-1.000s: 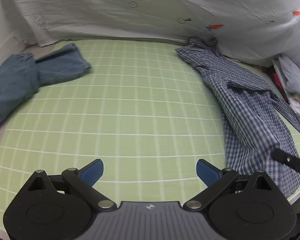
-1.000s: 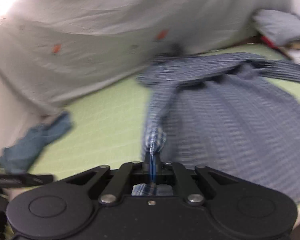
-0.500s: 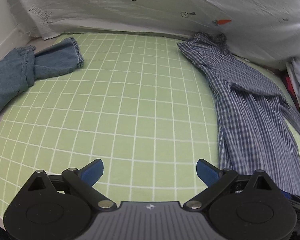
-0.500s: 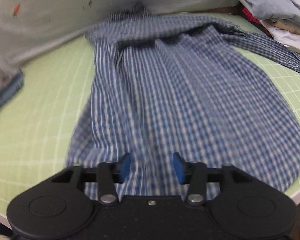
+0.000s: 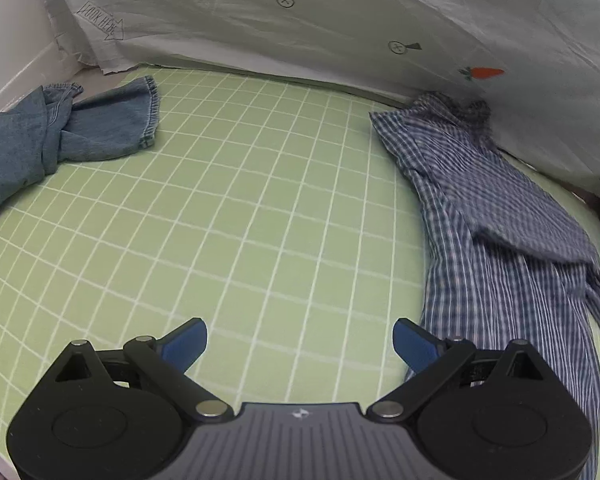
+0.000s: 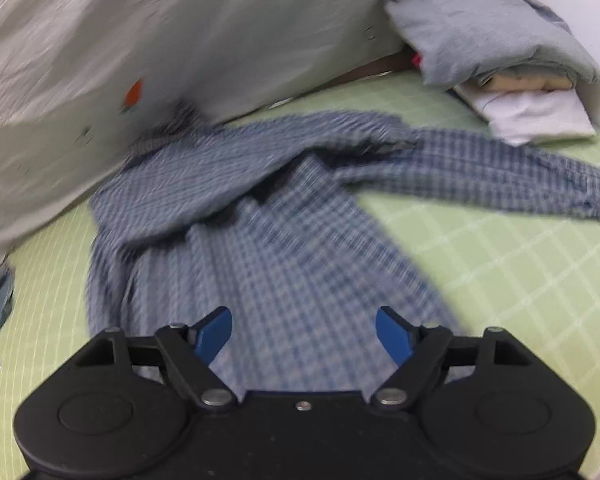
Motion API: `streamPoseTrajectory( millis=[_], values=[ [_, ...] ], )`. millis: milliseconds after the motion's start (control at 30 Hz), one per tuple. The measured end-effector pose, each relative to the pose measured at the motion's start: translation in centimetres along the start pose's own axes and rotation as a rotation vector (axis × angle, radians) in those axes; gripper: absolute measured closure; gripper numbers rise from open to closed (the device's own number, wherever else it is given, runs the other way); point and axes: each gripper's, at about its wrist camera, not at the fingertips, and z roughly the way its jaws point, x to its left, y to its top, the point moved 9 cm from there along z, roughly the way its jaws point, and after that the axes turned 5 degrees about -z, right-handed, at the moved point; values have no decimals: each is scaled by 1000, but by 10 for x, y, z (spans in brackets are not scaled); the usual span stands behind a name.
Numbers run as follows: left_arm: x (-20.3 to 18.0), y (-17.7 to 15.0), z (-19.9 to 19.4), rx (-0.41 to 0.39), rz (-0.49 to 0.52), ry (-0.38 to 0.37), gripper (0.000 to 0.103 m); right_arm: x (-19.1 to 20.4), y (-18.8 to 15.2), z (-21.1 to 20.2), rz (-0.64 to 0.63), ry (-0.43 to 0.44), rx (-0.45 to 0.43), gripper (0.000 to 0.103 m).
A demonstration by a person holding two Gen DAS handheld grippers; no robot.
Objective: Fold clothes
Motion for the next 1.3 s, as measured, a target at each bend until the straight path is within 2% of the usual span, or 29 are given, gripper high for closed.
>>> streamPoseTrajectory(
  millis=[100,267,333,433,567,700,733,767,833,867,933,1000,1133,1167,1300],
  values=[
    [-14,21,15,-17,-40,18,4,-29,35,26,73,8,-17,21],
    [-36,60,42,-37,-97,65,4,-65,92,95,258,75,-1,21],
    [-44,73,52,-40,-91,88,4,-75,109,119,284,39,1,21],
    [-55,90,68,-40,-68,115,4,-89,135,147,218,-63,-31,20],
    [-65,106,93,-26,-20,156,4,-96,148,187,40,-169,10,18],
    [-67,112,115,2,4,170,4,-93,151,208,-44,-163,37,19],
    [-68,113,119,8,9,172,4,-90,153,209,-77,-161,37,29],
    [-69,115,124,12,14,173,4,-87,154,209,-110,-159,36,54],
    [-70,119,131,15,25,172,4,-80,158,210,-176,-148,42,86],
    [-70,121,135,16,30,171,4,-74,166,204,-198,-134,24,91],
    [-70,126,141,17,37,167,4,-62,180,193,-241,-103,-17,92],
    [-71,132,145,10,40,156,4,-56,210,165,-267,-107,-148,93],
    [-80,146,152,-13,35,107,4,-123,255,130,2,-350,-310,93],
    [-84,148,155,-13,27,88,4,-131,257,136,-8,-379,-281,93],
    [-106,154,169,11,12,-7,4,-122,254,142,-91,-302,-252,93]
  ],
)
